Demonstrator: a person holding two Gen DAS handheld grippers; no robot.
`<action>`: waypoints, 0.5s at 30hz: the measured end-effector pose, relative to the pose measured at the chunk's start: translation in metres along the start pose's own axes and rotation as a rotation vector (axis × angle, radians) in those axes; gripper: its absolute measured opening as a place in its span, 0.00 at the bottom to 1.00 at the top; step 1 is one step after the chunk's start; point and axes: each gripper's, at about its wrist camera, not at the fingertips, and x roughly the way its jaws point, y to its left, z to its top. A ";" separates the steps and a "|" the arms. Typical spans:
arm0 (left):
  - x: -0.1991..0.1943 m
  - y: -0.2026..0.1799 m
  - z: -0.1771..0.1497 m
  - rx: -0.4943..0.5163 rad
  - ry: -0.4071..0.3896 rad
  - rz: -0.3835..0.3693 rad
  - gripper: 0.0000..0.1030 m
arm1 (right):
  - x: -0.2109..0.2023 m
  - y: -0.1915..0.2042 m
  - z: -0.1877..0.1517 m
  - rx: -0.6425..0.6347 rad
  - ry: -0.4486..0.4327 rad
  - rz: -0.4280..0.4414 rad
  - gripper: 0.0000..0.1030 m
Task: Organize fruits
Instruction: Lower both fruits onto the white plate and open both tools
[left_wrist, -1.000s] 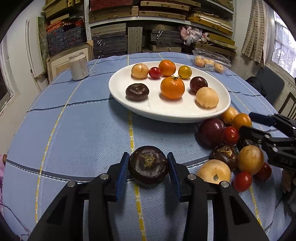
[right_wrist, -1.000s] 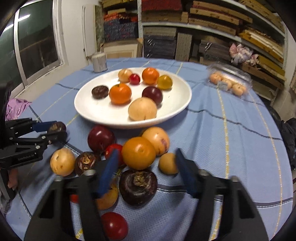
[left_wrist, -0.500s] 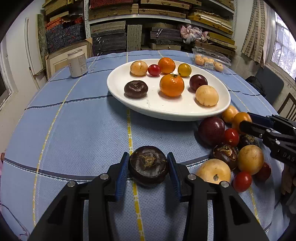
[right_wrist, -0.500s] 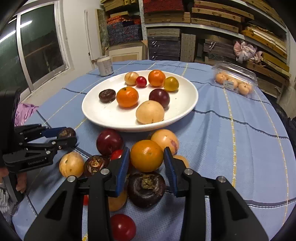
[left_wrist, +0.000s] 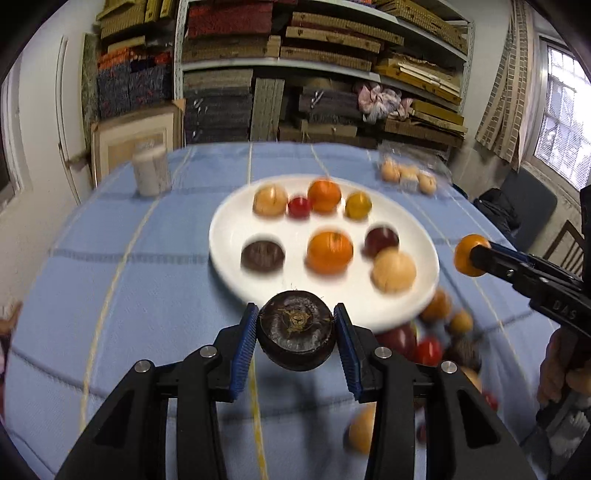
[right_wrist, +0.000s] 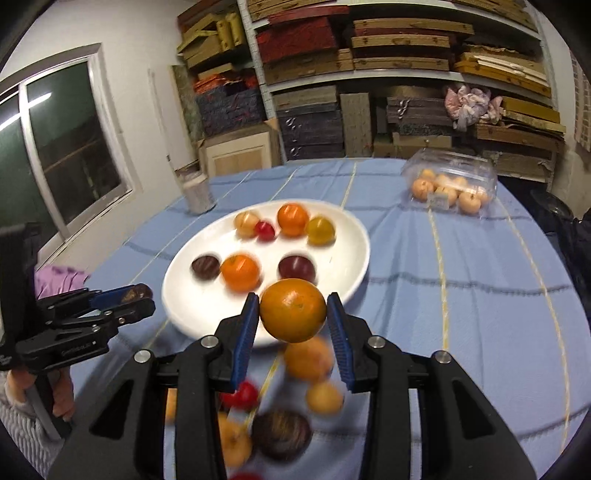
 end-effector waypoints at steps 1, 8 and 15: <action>0.006 -0.002 0.008 0.002 0.008 -0.006 0.41 | 0.006 -0.002 0.007 0.004 0.005 -0.001 0.36; 0.056 -0.012 0.024 0.004 0.072 0.006 0.41 | 0.059 -0.023 0.033 0.092 0.066 -0.025 0.38; 0.041 0.007 0.020 -0.066 -0.011 0.042 0.88 | 0.040 -0.047 0.031 0.218 0.015 0.078 0.55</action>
